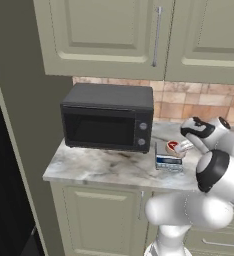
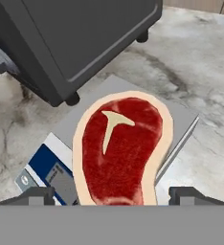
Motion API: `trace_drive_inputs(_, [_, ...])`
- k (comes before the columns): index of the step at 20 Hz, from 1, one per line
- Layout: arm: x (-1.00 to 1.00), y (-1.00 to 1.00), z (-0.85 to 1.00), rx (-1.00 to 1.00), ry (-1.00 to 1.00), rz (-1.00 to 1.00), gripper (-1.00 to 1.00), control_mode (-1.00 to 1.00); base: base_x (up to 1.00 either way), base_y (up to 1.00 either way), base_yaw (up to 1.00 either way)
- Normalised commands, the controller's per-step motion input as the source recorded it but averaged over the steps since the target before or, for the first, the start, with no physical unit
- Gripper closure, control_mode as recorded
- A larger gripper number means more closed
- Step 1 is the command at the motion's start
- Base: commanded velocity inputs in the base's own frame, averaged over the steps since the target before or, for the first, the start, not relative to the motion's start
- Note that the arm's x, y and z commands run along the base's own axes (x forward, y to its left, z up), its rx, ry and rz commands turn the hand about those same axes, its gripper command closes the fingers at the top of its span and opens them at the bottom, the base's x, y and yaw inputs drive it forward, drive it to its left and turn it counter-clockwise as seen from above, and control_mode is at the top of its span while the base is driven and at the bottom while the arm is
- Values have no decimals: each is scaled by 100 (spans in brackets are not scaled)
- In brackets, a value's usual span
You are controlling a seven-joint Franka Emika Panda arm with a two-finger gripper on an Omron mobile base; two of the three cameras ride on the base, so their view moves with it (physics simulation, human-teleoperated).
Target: Take the steak from the fridge and place it on the digital scale on the counter by the fridge. Wait a few seconds for a reading, then move it to the plate on the dining counter.
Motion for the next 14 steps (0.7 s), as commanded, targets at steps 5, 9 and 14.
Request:
trace_drive_inputs(5, [-13, 7, 13, 0, -12, 0, -100, -100, 0, 0, 0])
trace_drive_inputs(9, [0, 8, 38, 0, -10, 0, -100, -100, 0, 0, 0])
trace_drive_inputs(14, [0, 6, 61, 0, -9, 0, -100, -100, 0, 0, 0])
